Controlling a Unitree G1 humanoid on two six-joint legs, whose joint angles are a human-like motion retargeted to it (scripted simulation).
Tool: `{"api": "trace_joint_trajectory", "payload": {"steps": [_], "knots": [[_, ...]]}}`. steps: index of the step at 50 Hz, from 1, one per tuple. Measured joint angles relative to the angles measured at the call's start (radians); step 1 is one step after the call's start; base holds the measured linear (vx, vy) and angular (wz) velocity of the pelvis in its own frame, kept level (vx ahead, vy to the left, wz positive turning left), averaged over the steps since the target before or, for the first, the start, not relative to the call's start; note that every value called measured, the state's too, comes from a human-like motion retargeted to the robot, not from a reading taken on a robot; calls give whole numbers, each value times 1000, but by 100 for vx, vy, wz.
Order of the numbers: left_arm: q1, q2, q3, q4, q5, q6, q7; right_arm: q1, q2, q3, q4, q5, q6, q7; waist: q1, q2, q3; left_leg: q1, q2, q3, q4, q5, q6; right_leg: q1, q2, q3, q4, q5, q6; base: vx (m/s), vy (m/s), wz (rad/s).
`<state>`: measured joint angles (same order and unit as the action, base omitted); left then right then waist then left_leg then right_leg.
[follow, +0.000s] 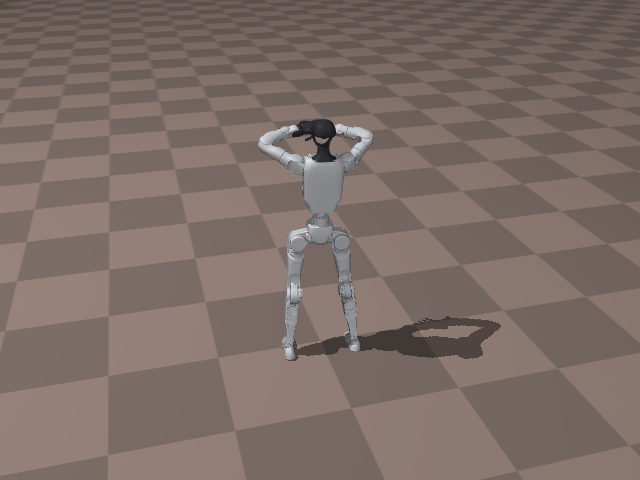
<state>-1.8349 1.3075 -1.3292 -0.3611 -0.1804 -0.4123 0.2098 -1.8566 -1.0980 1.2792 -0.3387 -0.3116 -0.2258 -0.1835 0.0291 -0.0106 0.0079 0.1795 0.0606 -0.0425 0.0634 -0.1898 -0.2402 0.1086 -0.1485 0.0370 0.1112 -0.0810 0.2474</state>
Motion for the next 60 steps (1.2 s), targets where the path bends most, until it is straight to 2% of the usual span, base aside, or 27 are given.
{"api": "trace_joint_trajectory", "payload": {"steps": [3, 5, 10, 12, 15, 18, 21, 23, 25, 28, 30, 31, 32, 33, 34, 40, 42, 47, 48, 50, 53, 60], "knots": [[6, 60, -35, -9, -14, -15, -7, -26, -48, 65, -17, 21, -15, -3, 4, -3, 4, 0, -2, 0, -4, 2, -3, -1, -2, 0, -1, 1, 3, 0, 0, 0], [29, 150, -49, -27, -25, -28, -11, -19, -138, 96, -40, 40, -28, -6, 6, -8, 11, 1, -4, 0, -7, 4, -5, -2, -4, -1, -1, 2, 7, 0, 0, 0], [154, 510, -7, -56, -39, -60, 26, 132, -554, 64, -100, 65, -60, -54, 20, -32, 56, 3, 3, 3, -11, 8, -15, -2, 3, -1, -2, 9, 14, 0, 0, 0], [145, 680, -38, -35, -41, -65, 54, 197, -724, 50, -80, 80, -60, -87, 20, -36, 68, -1, 9, 5, -10, 8, -18, -6, 10, 0, -3, 13, 14, 0, 0, 0], [90, 939, -71, -11, -38, -55, 51, 146, -979, 121, -44, 110, -64, -94, 17, -37, 99, -10, 12, 6, -7, 9, -21, -16, 16, -1, 0, 17, 14, 0, 0, 0], [93, 944, -71, 59, -9, -27, 23, 162, -1143, 121, -16, 142, -64, -37, 51, -33, 106, -13, 14, 8, -1, 6, -21, -18, 19, 1, 0, 20, 14, 0, 0, 0], [91, 944, -71, 20, 51, -31, 28, 142, -1146, 121, -31, 127, -67, -26, 46, -29, 118, -14, 14, 8, 3, 6, -21, -18, 20, 2, 1, 21, 14, 0, 0, 0], [78, 941, -71, -46, 95, -37, 48, 106, -1077, 121, -61, 99, -64, -44, 28, -26, 129, -13, 14, 9, 4, 5, -21, -16, 20, 4, 1, 21, 14, 0, 0, 0], [61, 859, -71, -82, 118, -31, 64, 64, -960, 121, -78, 77, -54, -61, 16, -22, 134, -10, 14, 8, 6, 5, -21, -12, 18, 4, 1, 21, 14, 0, 0, 0], [26, 667, -71, -59, 69, -16, 76, -2, -762, 120, -69, 84, -31, -81, 14, -19, 136, -5, 6, 6, 8, 7, -14, -7, 8, 6, 4, 18, 14, 0, 0, 0], [4, 539, -70, -12, -9, -8, 84, 12, -624, 51, -39, 112, -11, -96, 12, -22, 145, -2, -5, 4, 8, 8, -6, -5, -3, 7, 9, 14, 14, 0, 0, 0], [254, 435, 147, 34, -29, -2, 60, 391, -504, -314, -34, 66, -8, -65, 9, -38, 112, 3, -7, 2, 1, 12, -2, 2, -6, 5, 0, 17, 12, 0, 0, 0], [481, 331, 357, 71, -42, 7, 36, 660, -408, -581, -36, 33, -3, -40, 12, -46, 94, 6, -9, 1, -1, 14, 2, 4, -7, 5, -2, 17, 9, 0, 0, 0], [660, 226, 554, 90, -39, 23, 12, 710, -363, -656, -54, 29, 7, -25, 25, -37, 103, 1, -9, 0, 5, 10, 4, -2, -7, 7, 9, 11, 6, 0, 0, 0], [751, 144, 642, 109, -59, 36, 0, 721, -306, -676, -53, 36, 16, -21, 30, -31, 104, 0, -9, 0, 7, 9, 6, -4, -7, 7, 12, 9, 3, 0, 0, 0], [1044, -284, 820, 293, -244, 107, -58, 757, 83, -663, 91, 95, 61, -38, 11, -14, 93, 12, -8, -5, 6, 6, 16, 10, -5, 6, 10, 2, -17, 0, 0, 0], [1204, -425, 886, 362, -255, 131, -78, 875, 194, -694, 140, 81, 69, -34, 8, -14, 66, 19, -7, -5, -6, 9, 19, 21, -4, 5, -9, 8, -22, 0, 0, 0], [1476, -740, 1035, 652, -201, 188, -90, 1184, 411, -793, 308, 47, 85, -29, 13, -30, 82, 32, -5, -5, -5, 2, 27, 31, -2, 5, -3, -1, -31, 0, 0, 0], [1495, -787, 1063, 734, -204, 202, -82, 1230, 446, -809, 361, 63, 90, -35, 16, -34, 102, 34, -5, -6, 0, -1, 28, 30, -1, 5, 9, -8, -32, 0, 0, 0], [1616, -878, 1103, 864, -211, 211, -50, 1395, 518, -826, 454, 90, 99, -63, 22, -38, 86, 36, -3, -4, -10, 4, 29, 34, 0, 3, -6, -1, -36, 0, 0, 0], [1664, -959, 1167, 1109, -264, 245, -2, 1515, 594, -847, 651, 172, 121, -88, 26, -41, 124, 37, -2, -6, -2, -1, 31, 31, 1, 1, 14, -15, -40, 0, 0, 0], [1829, -1046, 1194, 1555, -261, 307, 69, 1734, 724, -855, 1104, 425, 171, -62, 17, -37, 134, 31, 3, 1, -6, -3, 30, 19, 5, 4, 15, -19, -47, 0, 0, 0]]}}
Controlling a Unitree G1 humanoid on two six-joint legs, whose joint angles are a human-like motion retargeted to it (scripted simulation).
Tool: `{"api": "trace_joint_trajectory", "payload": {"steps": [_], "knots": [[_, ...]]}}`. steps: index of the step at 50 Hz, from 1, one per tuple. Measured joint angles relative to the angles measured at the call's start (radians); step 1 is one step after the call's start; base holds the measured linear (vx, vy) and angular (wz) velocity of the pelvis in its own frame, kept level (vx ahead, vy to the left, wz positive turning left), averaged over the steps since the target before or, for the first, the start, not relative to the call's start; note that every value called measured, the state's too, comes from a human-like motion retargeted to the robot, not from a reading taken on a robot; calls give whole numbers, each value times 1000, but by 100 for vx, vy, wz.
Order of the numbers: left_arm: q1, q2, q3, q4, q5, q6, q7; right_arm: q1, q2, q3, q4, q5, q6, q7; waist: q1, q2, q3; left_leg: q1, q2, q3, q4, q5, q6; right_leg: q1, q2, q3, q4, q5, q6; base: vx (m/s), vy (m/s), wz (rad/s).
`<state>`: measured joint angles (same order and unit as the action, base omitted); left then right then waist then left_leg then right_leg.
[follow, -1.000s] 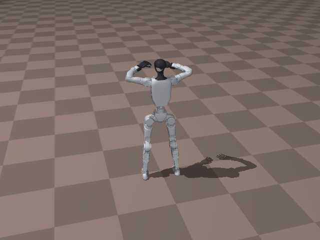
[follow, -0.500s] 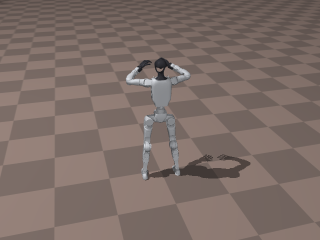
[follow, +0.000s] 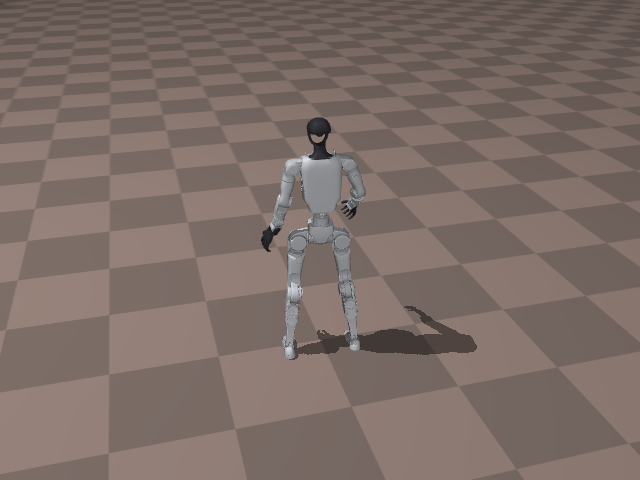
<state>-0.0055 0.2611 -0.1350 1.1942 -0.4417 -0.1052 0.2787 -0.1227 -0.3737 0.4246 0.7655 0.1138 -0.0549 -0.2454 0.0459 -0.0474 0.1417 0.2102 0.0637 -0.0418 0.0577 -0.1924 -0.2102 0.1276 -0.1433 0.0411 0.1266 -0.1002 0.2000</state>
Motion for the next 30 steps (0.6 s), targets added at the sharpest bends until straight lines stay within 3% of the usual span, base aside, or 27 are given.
{"api": "trace_joint_trajectory", "payload": {"steps": [8, 13, 17, 21, 23, 27, 30], "knots": [[102, -85, 111, 136, -85, 7, -35, 48, 61, -85, 363, -53, 46, 14, 5, 15, 28, -1, 5, 36, -7, -1, -1, -27, 9, 35, 5, 6, -3, 1, 1, -20], [14, -96, 74, 182, -100, -4, -3, 84, 29, -89, 312, -8, 15, -29, -29, 39, 27, -6, 3, 41, -14, 4, 4, -37, 7, 41, 2, 12, -1, 0, 0, -4], [-178, -27, -19, 109, -129, 2, 15, 151, 8, -63, 279, -12, 13, -22, -61, 62, -9, -44, -9, 19, 18, -10, 32, -53, -8, 10, 16, 0, 3, 0, 2, 35], [-500, 140, -123, -167, -314, 23, 1, 271, 33, -32, 346, -15, 79, 37, -55, 81, -26, -40, -23, -31, -15, 21, 31, -26, -26, -32, -7, 1, 4, 1, 0, 53], [-716, 261, -192, -345, -461, 26, 27, 355, 58, -14, 374, 13, 154, 59, -46, 79, -31, -50, -35, -51, -22, 37, 40, -27, -41, -56, -7, -1, 18, 2, -1, 54], [-1202, 578, -411, -637, -614, -65, 32, 587, 93, -8, 415, -6, 210, 184, -54, 93, -48, -71, -43, -80, -22, 49, 35, -28, -53, -93, -10, -3, 37, 4, -2, 40], [-1615, 821, -606, -703, -611, -139, 45, 756, 79, -39, 456, -51, 229, 275, -76, 122, -67, -87, -38, -78, -25, 55, 18, -43, -50, -100, -13, 2, 51, 3, -1, -1]]}}
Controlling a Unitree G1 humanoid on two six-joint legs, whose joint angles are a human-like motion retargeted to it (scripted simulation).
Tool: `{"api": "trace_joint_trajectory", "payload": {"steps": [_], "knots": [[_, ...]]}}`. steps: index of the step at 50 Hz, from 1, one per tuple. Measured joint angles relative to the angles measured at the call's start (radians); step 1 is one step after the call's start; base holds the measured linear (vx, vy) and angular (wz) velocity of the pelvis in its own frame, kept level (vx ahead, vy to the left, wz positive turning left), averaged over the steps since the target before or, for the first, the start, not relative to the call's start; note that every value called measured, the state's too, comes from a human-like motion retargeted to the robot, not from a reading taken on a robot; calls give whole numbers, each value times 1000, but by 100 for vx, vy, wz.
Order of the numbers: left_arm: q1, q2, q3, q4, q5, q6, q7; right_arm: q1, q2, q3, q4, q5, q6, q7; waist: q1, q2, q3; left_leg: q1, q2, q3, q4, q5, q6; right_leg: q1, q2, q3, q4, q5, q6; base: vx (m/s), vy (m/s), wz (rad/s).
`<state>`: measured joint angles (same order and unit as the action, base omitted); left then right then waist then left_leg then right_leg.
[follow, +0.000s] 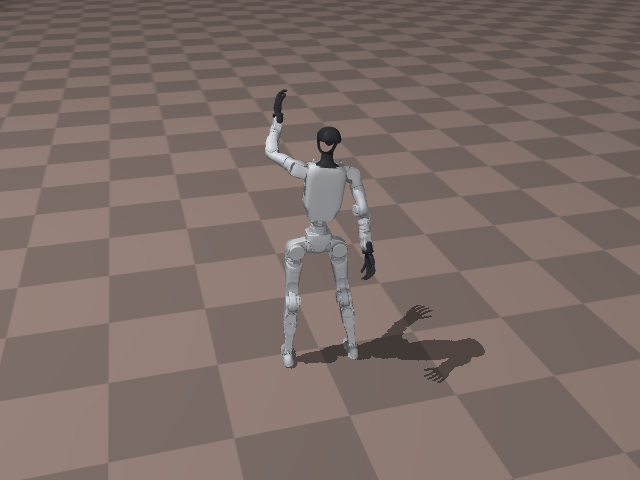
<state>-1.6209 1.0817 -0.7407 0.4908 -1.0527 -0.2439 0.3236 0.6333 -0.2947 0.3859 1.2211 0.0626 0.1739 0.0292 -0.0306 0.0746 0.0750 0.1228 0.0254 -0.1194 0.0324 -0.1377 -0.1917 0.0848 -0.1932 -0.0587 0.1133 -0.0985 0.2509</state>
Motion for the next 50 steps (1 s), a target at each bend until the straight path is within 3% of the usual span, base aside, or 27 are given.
{"api": "trace_joint_trajectory", "payload": {"steps": [2, 3, 5, 7, 10, 16, 25, 30, 35, 44, 47, 50], "knots": [[-343, 89, -184, 76, -13, -25, 0, 79, -18, -49, 35, -25, 11, 60, -11, 19, -12, -12, 7, 13, -3, 3, -12, -19, 6, 8, -1, 6, 7, 5, -2, -24], [-523, 95, -276, 145, -19, -16, -23, 110, -24, -77, 53, -38, 20, 112, -11, 25, -20, -18, 12, 22, -4, 4, -17, -30, 11, 16, -2, 10, 10, 4, -4, -40], [-896, 57, -464, 351, -31, -52, 25, 152, -30, -148, 81, -8, -6, 66, -6, 38, -34, -24, 31, 46, -12, 4, -33, -51, 33, 34, -7, 19, 11, 4, -6, -51], [-1186, -4, -577, 549, 47, 47, -6, 181, -36, -233, 80, -4, -15, 12, -4, 50, -51, -24, 36, 64, -16, 2, -38, -60, 37, 50, -11, 25, 11, 5, -1, -46], [-1419, -66, -652, 675, 89, 80, -44, 137, -47, -241, 57, 86, -27, -49, -4, 47, -64, -21, 43, 88, -21, -2, -45, -70, 47, 72, -18, 30, 11, 3, -1, -37], [-1360, -86, -653, 661, 25, 49, -43, -222, -39, -171, 61, 182, -34, -170, 40, 20, -72, 4, 24, 98, -38, -4, -25, -59, 28, 91, -22, 23, 9, 0, 4, -12], [-703, -85, -392, 493, -99, 52, 39, -902, -113, 22, -56, 279, -52, -369, 38, -9, -95, 52, 8, 69, -30, -13, -1, -3, 12, 71, -3, 4, -20, 0, 0, 0], [-481, -152, -306, 486, -125, 77, 52, -1029, -169, 164, -101, 256, -55, -367, 41, -7, -108, 64, -1, 57, -22, -18, 5, 14, 3, 63, 9, -4, -23, 0, 0, 0], [-602, -108, -375, 476, -121, 85, 55, -836, -186, 89, -62, 248, -34, -329, 47, 15, -107, 60, -3, 55, -24, -18, 3, 9, 0, 58, 13, -9, -18, 0, 0, 0], [-1325, -35, -647, 649, -72, 77, 27, -110, -83, -199, 68, 106, -2, -200, 71, 77, -103, 36, 12, 76, -31, -24, -28, -16, 13, 62, -8, 0, 11, 6, -1, -7], [-1468, -39, -658, 674, -50, 72, -8, 88, -11, -287, 101, 55, 8, -140, 76, 89, -118, 29, 24, 84, -25, -30, -37, -22, 26, 64, -15, 4, 11, 6, -4, -9], [-1468, -38, -635, 667, -23, 32, 3, 240, 35, -360, 104, 72, 3, -101, 74, 91, -163, 20, 32, 86, -20, -32, -48, -25, 35, 64, -23, 8, 11, 1, -2, -1]]}}
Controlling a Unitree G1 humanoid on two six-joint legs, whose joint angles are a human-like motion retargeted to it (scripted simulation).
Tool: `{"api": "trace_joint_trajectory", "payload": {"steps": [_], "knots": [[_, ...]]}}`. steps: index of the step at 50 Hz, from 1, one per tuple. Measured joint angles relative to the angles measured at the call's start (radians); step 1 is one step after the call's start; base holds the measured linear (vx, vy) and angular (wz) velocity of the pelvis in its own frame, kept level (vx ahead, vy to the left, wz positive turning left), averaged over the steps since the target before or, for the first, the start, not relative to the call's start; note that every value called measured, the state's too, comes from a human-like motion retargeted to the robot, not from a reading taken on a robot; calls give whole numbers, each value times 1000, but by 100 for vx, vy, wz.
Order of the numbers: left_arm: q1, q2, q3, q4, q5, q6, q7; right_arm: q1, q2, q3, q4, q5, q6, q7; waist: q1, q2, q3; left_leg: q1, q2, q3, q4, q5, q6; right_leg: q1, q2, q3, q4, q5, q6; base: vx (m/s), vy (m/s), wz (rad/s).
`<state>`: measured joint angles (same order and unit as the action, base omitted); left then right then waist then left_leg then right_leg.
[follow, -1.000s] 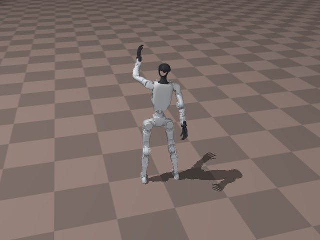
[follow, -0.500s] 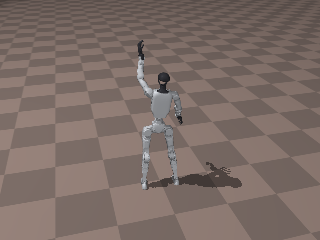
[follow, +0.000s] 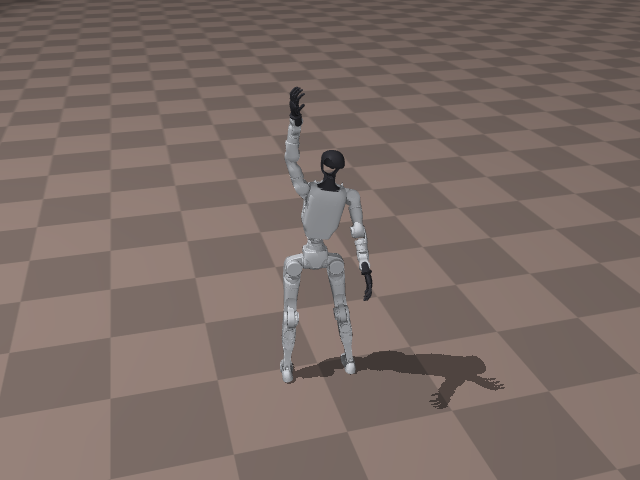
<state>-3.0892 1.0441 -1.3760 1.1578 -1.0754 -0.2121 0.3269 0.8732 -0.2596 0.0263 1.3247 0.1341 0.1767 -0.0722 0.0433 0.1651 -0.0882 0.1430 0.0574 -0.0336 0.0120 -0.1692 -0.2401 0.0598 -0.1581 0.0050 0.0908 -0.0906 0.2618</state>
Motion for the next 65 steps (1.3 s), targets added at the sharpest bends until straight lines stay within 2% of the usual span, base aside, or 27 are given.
{"api": "trace_joint_trajectory", "payload": {"steps": [5, 9, 12, 15, 17, 18, 20, 25, 28, 31, 35, 37, 40, 47, 51, 54, 58, 60, 65], "knots": [[0, 5, -24, -16, 35, 3, 0, -25, 37, -58, -56, 102, -16, -19, 0, -14, -1, -10, -4, -7, -4, 7, 5, -3, -5, -5, -12, 5, 0, 0, 0, 0], [37, -9, -24, -38, 41, 7, -1, -274, -1, 9, -71, 168, -41, -108, -21, -37, 39, -12, -13, -19, -2, 7, 11, 3, -15, -13, -11, 2, 0, 0, 0, 0], [185, -32, 16, -106, 47, -6, -17, -526, -49, 113, -78, 146, -39, -109, -54, -69, 59, -6, -22, -31, 1, 5, 18, 13, -24, -18, -7, -3, 0, -2, 1, 5], [476, -45, 169, -250, 78, -21, -45, -798, -88, 189, -113, 90, -20, -69, -61, -104, 67, 5, -31, -40, 8, 2, 27, 27, -33, -20, 4, -10, -2, -4, 2, 8], [693, 10, 201, -384, 103, -29, 20, -948, -130, 228, -188, 139, -53, -215, -62, -109, 59, 13, -29, -42, 12, -1, 30, 34, -30, -19, 10, -13, -16, 0, 0, 0], [805, 16, 252, -431, 109, -41, 23, -1029, -142, 240, -226, 160, -72, -242, -64, -115, 56, 17, -28, -42, 14, -3, 30, 37, -29, -17, 13, -14, -19, 0, 0, 0], [1098, 18, 431, -533, 185, -29, -8, -1192, -173, 254, -294, 199, -100, -251, -61, -117, 50, 27, -27, -42, 22, -9, 33, 46, -25, -12, 22, -18, -29, 0, 0, 0], [1874, -135, 936, -672, 445, 63, -102, -1588, -271, 280, -481, 312, -159, -273, -40, -117, 36, 47, -21, -38, 37, -22, 28, 63, -17, 1, 33, -17, -46, 0, 0, 0], [2244, -290, 1103, -638, 567, 101, -137, -1850, -363, 352, -579, 371, -189, -315, -29, -125, 44, 61, -21, -38, 38, -27, 21, 77, -16, 3, 34, -16, -46, 0, 0, 0], [2538, -436, 1173, -514, 655, 119, -154, -2154, -479, 477, -634, 431, -219, -361, -18, -140, 59, 72, -21, -38, 35, -29, 11, 89, -18, 1, 31, -15, -39, 0, 0, 0], [2876, -607, 1184, -222, 728, 111, -115, -2636, -619, 722, -601, 525, -266, -382, -9, -158, 58, 34, -23, -31, 79, -61, 13, 59, -22, -9, 61, -34, -27, 0, 0, 0], [3017, -671, 1184, -46, 717, 128, -69, -2893, -650, 852, -549, 624, -283, -409, 3, -174, 76, 64, -22, -32, 23, -26, -5, 80, -21, 0, 20, -13, -21, 3, -1, -9], [3263, -759, 1239, 131, 733, 145, -94, -3249, -671, 1005, -460, 754, -317, -393, 17, -197, 75, 51, -20, -23, 13, -20, -7, 62, -20, 6, 12, -8, -16, 6, -1, -13], [3799, -841, 1354, 91, 858, 131, -302, -3882, -602, 1141, -294, 909, -415, -384, 69, -240, 51, -3, -8, -3, 4, -6, -8, -3, -6, 22, 3, 11, 0, 2, -1, -5], [3941, -839, 1424, 65, 915, 123, -377, -3962, -575, 1183, -276, 912, -452, -362, 82, -237, 28, -19, 5, 0, 21, -16, -5, -14, 8, 20, 6, 14, 0, 0, 0, 0], [3919, -817, 1421, 57, 943, 125, -377, -3948, -571, 1197, -272, 903, -445, -349, 70, -233, 19, -35, 5, -2, 39, -26, 4, -22, 7, 16, 12, 10, 0, 0, 0, 0], [3717, -752, 1350, 45, 910, 137, -298, -3784, -592, 1171, -302, 852, -426, -380, 55, -223, 40, -1, 5, -8, 15, -13, -13, 9, 6, 19, -4, 13, 0, -3, -1, 2], [3596, -721, 1348, 25, 902, 134, -259, -3640, -615, 1141, -337, 786, -408, -391, 44, -217, 40, -11, 3, -3, 62, -46, 8, 7, 5, 11, 28, -8, -7, 0, 0, 0], [3206, -638, 1364, -27, 824, 156, -117, -3189, -660, 1049, -469, 718, -343, -407, 37, -215, 52, 45, 6, -11, 25, -22, 0, 59, 9, 20, 1, -1, -26, 0, 0, 0]]}}
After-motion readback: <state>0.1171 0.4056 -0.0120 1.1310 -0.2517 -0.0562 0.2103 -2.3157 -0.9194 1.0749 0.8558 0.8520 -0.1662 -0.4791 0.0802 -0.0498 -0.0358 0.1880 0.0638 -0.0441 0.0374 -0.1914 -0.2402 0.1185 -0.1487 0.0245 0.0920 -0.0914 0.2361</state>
